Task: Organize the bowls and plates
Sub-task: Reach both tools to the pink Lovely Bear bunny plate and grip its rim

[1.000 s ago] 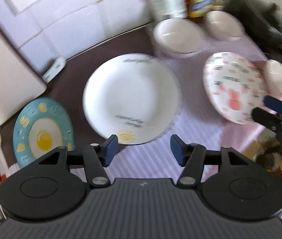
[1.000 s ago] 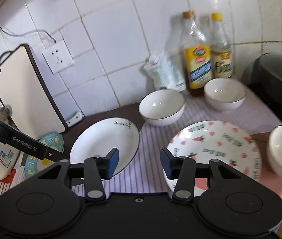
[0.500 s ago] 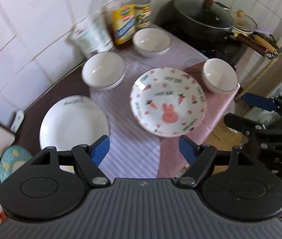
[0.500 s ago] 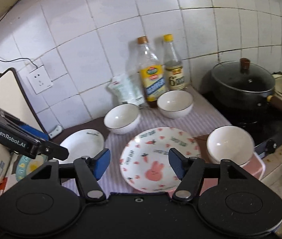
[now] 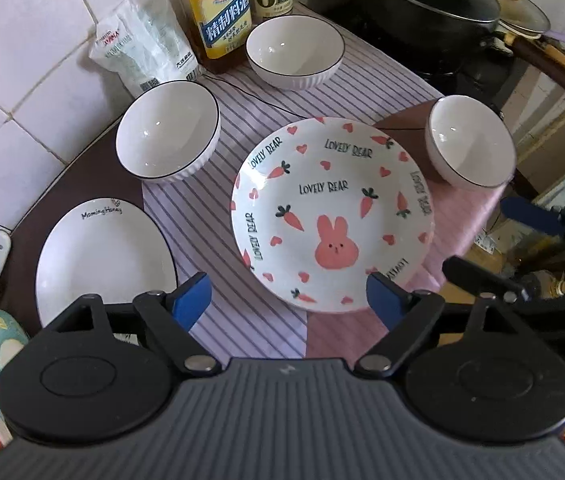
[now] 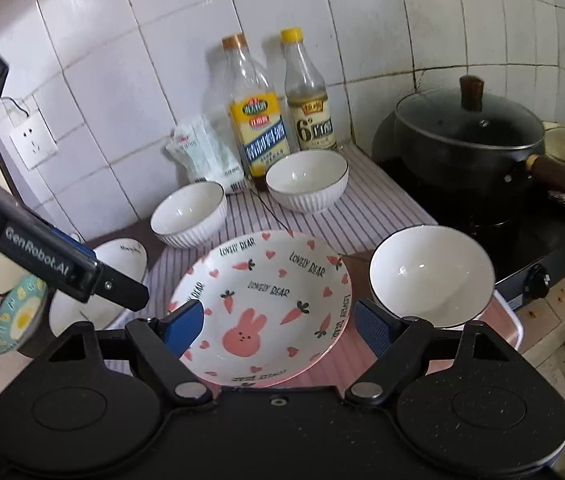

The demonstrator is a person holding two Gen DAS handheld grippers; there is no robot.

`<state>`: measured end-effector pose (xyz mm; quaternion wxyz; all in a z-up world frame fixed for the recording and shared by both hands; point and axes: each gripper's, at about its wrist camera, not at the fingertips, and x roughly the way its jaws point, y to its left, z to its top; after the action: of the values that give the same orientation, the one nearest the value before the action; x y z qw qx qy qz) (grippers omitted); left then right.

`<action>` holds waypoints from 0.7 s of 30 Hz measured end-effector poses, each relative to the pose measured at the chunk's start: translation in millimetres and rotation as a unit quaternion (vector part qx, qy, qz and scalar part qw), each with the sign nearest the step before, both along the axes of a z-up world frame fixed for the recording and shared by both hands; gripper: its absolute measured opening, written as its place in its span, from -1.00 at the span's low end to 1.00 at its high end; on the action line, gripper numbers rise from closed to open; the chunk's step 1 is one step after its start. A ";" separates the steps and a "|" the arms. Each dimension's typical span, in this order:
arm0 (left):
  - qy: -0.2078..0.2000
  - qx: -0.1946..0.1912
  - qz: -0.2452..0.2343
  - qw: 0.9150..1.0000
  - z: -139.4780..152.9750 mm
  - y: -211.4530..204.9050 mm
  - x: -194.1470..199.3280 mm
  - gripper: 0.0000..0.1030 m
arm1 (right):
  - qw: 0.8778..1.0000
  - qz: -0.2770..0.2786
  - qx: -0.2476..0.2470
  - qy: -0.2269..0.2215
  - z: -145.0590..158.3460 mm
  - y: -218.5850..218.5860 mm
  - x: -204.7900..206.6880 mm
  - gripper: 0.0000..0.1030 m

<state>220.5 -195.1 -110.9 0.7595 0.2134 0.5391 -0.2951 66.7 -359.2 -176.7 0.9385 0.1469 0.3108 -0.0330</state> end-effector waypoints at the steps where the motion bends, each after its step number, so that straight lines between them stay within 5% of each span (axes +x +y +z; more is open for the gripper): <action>1: -0.004 -0.006 -0.002 1.000 -3.9 -0.4 2.1 0.64 | 1.000 0.001 0.005 -0.001 -5.6 -1.4 3.0 0.67; 9: -0.050 -0.034 -0.012 0.998 -40.7 -2.0 22.7 0.65 | 0.999 -0.015 0.031 0.012 -60.5 -6.1 22.5 0.67; 15: -0.105 0.022 -0.057 0.993 -72.5 -10.8 27.0 0.65 | 0.996 -0.044 0.049 0.057 -81.0 -14.4 35.5 0.66; 19: -0.098 0.016 -0.044 0.994 -82.9 -12.0 41.7 0.65 | 0.995 -0.043 0.075 0.054 -82.4 -19.2 39.6 0.64; 21: -0.083 0.007 -0.036 0.996 -86.7 -12.0 49.3 0.60 | 0.995 -0.024 0.082 0.057 -83.2 -18.9 44.0 0.44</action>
<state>269.8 -207.1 -197.6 0.7888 0.2618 0.4684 -0.2999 110.7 -378.1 -259.9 0.9030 0.2283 0.3619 -0.0383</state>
